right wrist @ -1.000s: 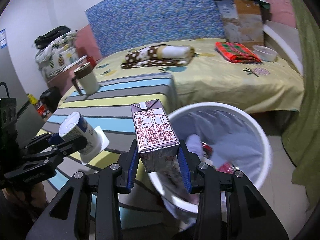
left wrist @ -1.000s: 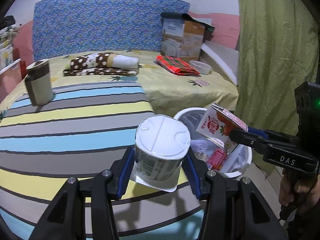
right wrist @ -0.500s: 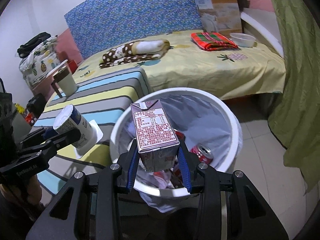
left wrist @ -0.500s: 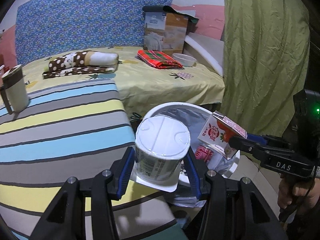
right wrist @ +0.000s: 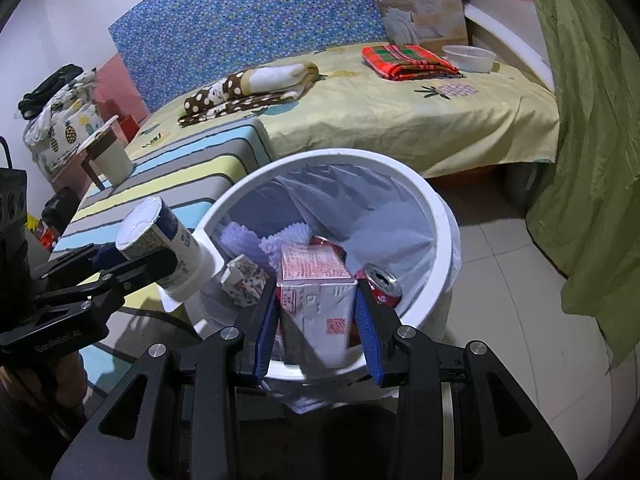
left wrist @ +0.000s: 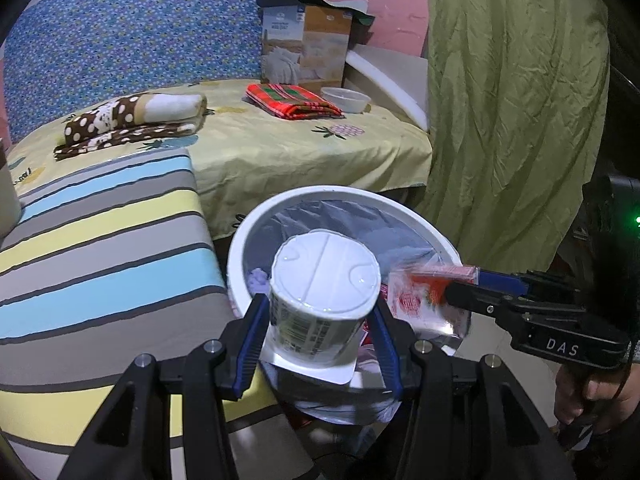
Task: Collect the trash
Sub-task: 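Open both grippers to drop the carton and paper cup into the bin, then withdraw both open grippers back from the bin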
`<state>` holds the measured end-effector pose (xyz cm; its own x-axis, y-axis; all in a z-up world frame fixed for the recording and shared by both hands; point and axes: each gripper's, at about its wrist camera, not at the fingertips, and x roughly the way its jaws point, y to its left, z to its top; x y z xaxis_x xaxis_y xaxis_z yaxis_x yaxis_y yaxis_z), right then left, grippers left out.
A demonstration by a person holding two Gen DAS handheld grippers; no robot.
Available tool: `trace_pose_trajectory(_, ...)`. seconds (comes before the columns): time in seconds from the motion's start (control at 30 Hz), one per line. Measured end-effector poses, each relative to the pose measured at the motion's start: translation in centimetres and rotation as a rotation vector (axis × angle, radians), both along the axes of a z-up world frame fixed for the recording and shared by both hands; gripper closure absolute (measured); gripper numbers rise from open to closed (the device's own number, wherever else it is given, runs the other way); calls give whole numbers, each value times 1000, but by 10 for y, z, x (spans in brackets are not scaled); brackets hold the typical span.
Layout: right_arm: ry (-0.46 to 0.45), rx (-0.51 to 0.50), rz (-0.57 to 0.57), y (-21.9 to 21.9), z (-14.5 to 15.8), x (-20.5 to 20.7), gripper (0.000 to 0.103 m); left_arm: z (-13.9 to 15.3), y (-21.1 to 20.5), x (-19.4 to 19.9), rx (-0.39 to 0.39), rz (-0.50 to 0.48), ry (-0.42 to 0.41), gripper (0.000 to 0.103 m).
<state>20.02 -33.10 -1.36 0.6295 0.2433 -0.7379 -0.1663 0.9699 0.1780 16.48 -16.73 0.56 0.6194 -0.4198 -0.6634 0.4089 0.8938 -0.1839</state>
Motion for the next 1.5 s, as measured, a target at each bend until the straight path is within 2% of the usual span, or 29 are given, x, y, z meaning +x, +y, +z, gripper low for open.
trace_pose_trajectory(0.47,-5,-2,-12,-7,2,1,64,-15,-18,9,0,-51,45,50)
trace_pose_trajectory(0.67,-10,4,-13,-7,4,0,64,-12,-15,7,-29,-55,42,44)
trace_pose_trajectory(1.3,-61,24,42,23,16,-23,63,2,18,-26,-26,19,5,44)
trace_pose_trajectory(1.5,-92,20,57,33,21,-35,57,9,29,-45,-11,57,-14,44)
